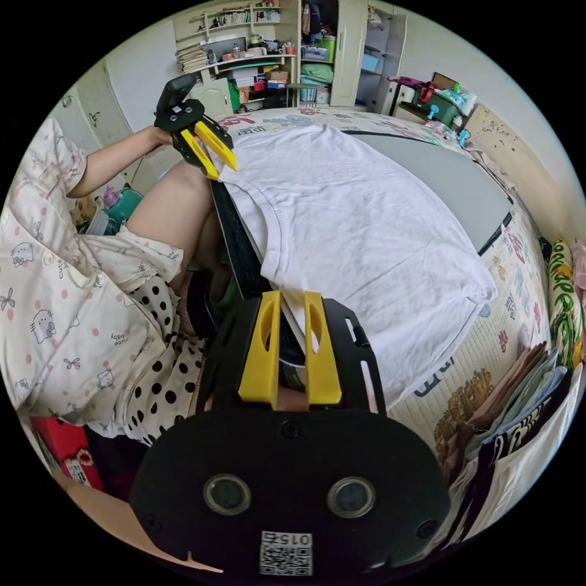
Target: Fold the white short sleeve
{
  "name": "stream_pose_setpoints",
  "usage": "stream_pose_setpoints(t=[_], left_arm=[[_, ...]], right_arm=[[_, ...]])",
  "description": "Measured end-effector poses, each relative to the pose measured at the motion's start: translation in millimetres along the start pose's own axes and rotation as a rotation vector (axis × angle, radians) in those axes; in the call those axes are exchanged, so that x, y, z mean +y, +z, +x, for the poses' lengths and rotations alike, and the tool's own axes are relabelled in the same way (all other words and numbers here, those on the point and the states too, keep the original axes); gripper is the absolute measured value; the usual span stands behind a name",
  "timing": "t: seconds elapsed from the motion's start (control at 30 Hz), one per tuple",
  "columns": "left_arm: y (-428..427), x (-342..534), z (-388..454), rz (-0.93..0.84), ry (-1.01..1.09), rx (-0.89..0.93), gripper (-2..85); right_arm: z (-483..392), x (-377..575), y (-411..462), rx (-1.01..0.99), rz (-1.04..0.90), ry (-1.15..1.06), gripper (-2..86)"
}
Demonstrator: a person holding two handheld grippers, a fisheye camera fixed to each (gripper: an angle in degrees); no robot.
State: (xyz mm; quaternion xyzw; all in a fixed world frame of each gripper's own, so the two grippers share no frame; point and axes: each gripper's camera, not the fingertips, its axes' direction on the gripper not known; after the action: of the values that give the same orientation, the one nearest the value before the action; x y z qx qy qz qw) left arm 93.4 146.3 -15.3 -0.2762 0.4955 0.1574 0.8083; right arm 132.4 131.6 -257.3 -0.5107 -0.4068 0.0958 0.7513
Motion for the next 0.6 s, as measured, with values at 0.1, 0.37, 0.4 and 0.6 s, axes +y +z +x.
stream_pose_setpoints(t=[0.1, 0.37, 0.4, 0.6], left_arm=[[5.4, 5.6, -12.6, 0.024, -0.025, 0.027, 7.4], [-4.7, 38.7, -59.5, 0.208, -0.13, 0.168, 2.3], [-6.6, 41.2, -62.5, 0.225, -0.131, 0.175, 2.2], [-23.1, 55.4, -145.8, 0.425, -0.159, 0.353, 1.5]], right_arm=[[5.9, -4.2, -2.8, -0.025, -0.017, 0.039, 2.6], [24.7, -12.3, -32.0, -0.082, 0.071, 0.119, -0.7], [27.5, -13.3, -34.6, -0.094, 0.08, 0.129, -0.7], [74.1, -46.0, -61.9, -0.137, 0.154, 0.16, -0.8]])
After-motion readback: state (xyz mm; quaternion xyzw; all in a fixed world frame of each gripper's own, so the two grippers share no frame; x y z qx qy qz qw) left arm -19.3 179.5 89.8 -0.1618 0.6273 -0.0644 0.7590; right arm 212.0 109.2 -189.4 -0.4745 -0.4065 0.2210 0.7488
